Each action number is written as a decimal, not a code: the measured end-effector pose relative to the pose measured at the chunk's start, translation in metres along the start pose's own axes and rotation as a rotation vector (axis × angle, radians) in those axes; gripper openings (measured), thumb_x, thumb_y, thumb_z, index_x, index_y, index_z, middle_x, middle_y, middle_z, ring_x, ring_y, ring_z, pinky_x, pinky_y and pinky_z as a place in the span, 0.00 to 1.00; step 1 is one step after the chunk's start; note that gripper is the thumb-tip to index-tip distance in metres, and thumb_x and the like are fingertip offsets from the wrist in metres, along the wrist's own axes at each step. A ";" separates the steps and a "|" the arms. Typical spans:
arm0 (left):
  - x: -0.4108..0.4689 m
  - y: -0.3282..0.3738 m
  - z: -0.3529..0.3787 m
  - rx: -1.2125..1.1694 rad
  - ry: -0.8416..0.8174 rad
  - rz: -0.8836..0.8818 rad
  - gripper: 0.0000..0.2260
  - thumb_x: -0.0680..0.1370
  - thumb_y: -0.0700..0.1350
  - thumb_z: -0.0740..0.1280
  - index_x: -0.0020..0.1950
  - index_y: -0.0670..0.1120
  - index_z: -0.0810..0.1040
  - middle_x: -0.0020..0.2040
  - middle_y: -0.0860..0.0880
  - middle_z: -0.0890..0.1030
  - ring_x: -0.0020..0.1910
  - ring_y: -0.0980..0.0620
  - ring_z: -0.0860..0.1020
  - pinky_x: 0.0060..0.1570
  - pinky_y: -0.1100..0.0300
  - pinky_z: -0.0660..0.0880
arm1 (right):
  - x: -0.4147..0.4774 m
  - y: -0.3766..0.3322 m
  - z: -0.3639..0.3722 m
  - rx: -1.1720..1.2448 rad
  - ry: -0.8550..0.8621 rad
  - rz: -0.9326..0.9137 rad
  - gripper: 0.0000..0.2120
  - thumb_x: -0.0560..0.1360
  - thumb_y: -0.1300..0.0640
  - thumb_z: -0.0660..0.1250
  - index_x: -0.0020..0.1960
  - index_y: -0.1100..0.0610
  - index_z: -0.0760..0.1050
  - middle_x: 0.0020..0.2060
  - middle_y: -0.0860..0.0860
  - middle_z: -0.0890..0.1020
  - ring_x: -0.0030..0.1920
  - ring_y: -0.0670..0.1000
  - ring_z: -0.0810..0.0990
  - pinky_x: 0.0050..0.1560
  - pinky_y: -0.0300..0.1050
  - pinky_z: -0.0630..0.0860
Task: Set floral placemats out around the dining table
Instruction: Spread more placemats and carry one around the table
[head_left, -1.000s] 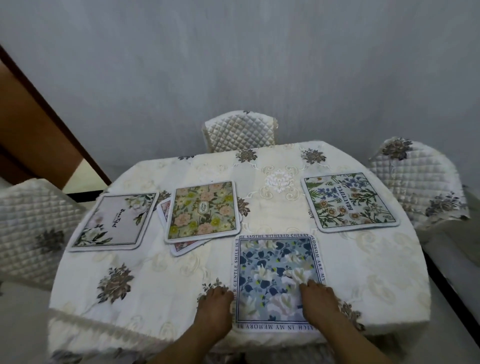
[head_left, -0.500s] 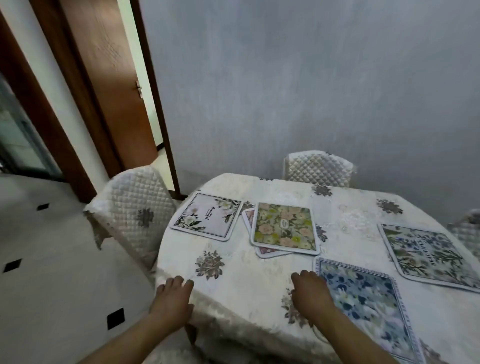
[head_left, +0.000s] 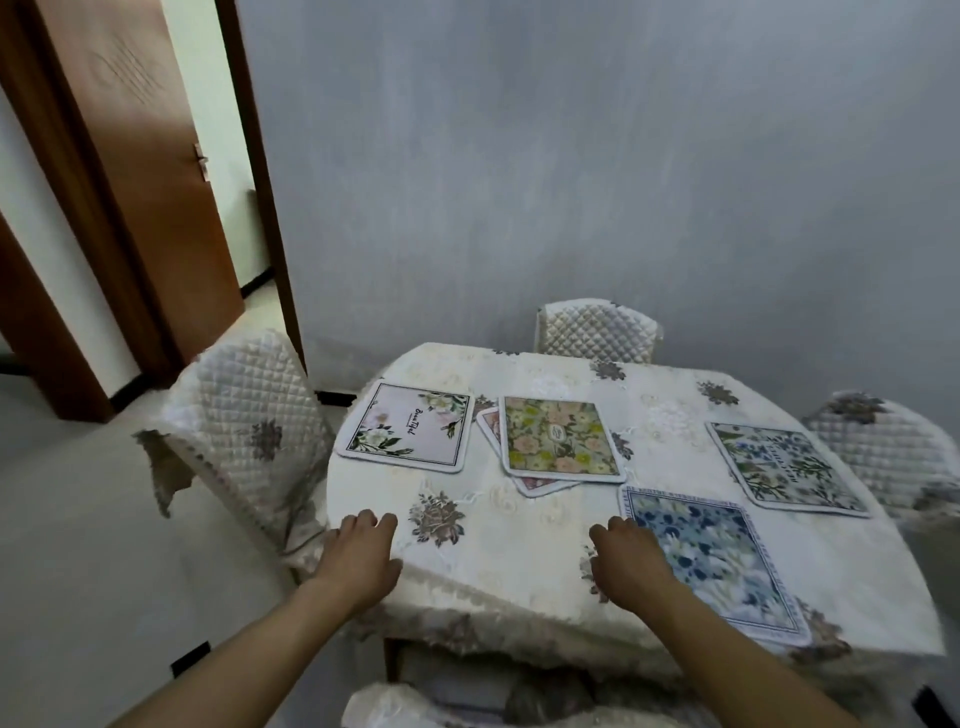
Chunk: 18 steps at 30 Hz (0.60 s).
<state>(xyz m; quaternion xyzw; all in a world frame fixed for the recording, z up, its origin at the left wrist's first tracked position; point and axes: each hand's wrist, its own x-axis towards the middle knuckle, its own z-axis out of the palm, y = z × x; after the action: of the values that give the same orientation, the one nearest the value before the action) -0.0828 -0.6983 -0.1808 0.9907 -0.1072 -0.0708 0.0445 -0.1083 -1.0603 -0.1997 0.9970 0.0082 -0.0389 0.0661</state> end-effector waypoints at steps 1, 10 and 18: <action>0.007 0.005 0.001 -0.009 0.000 0.010 0.19 0.76 0.55 0.62 0.64 0.48 0.67 0.61 0.44 0.72 0.62 0.41 0.69 0.58 0.48 0.70 | 0.002 0.007 0.000 -0.002 -0.016 0.021 0.11 0.77 0.51 0.61 0.57 0.54 0.72 0.54 0.55 0.76 0.56 0.58 0.74 0.53 0.52 0.72; 0.114 0.058 0.024 0.066 -0.030 0.055 0.17 0.76 0.54 0.61 0.62 0.48 0.70 0.59 0.45 0.75 0.60 0.42 0.72 0.57 0.49 0.69 | 0.076 0.086 0.040 0.040 -0.117 0.125 0.10 0.77 0.55 0.61 0.56 0.56 0.73 0.55 0.57 0.77 0.56 0.58 0.75 0.55 0.52 0.73; 0.274 0.117 0.066 0.237 -0.054 0.089 0.16 0.76 0.53 0.63 0.60 0.47 0.72 0.57 0.44 0.77 0.58 0.42 0.73 0.58 0.48 0.69 | 0.207 0.167 0.103 0.075 -0.145 0.078 0.13 0.75 0.55 0.60 0.58 0.55 0.73 0.54 0.57 0.77 0.56 0.59 0.74 0.56 0.53 0.71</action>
<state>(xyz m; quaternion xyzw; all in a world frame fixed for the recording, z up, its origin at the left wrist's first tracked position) 0.1486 -0.8769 -0.2694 0.9810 -0.1600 -0.0823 -0.0724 0.0940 -1.2367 -0.2955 0.9929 -0.0369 -0.1086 0.0307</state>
